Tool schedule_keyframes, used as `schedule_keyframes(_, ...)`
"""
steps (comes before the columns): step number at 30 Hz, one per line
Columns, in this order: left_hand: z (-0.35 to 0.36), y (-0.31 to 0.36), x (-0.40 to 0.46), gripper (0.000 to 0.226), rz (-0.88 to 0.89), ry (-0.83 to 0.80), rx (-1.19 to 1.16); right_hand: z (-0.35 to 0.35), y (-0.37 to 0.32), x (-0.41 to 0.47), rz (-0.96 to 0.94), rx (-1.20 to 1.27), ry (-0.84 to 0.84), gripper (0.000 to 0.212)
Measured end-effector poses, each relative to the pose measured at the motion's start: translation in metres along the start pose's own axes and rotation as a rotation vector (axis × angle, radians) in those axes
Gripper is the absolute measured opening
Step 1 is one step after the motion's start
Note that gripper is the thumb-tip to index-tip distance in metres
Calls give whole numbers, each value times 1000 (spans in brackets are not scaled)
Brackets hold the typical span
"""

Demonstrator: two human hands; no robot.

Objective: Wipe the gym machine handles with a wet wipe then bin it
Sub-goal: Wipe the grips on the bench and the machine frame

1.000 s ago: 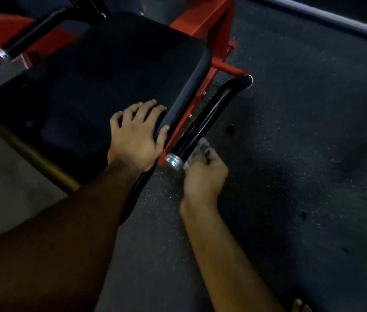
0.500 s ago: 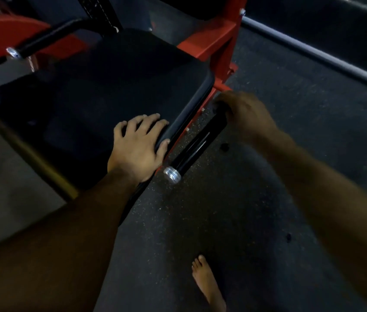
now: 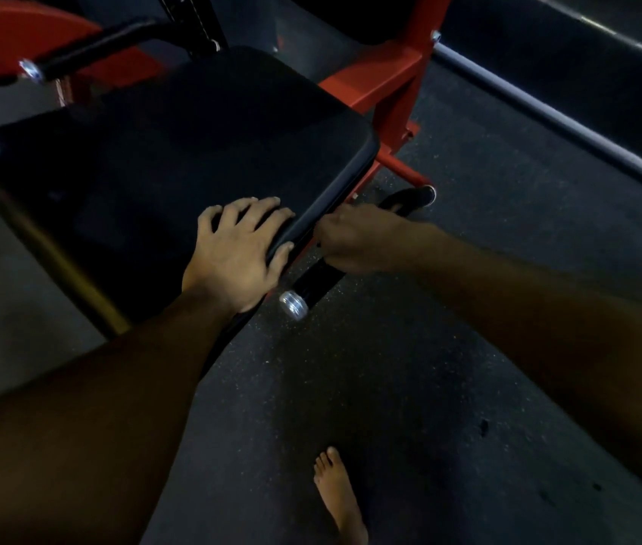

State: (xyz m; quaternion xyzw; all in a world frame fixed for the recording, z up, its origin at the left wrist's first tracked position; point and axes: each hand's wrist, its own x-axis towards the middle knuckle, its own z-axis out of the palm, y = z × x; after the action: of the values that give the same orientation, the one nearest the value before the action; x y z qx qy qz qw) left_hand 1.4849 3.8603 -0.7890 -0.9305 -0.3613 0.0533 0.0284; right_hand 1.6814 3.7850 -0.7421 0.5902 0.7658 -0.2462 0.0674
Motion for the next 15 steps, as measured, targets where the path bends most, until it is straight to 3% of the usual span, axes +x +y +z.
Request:
schedule_keyframes(8, 0, -2, 1, 48, 14, -26, -36, 42, -70, -7, -149, 271, 278, 19)
schedule_keyframes(11, -2, -1, 2, 49, 29, -39, -41, 40, -63, -14, -189, 260, 282, 18)
schedule_keyframes(15, -7, -1, 1, 53, 21, -57, -22, 21, -53, 3, -166, 210, 204, 33)
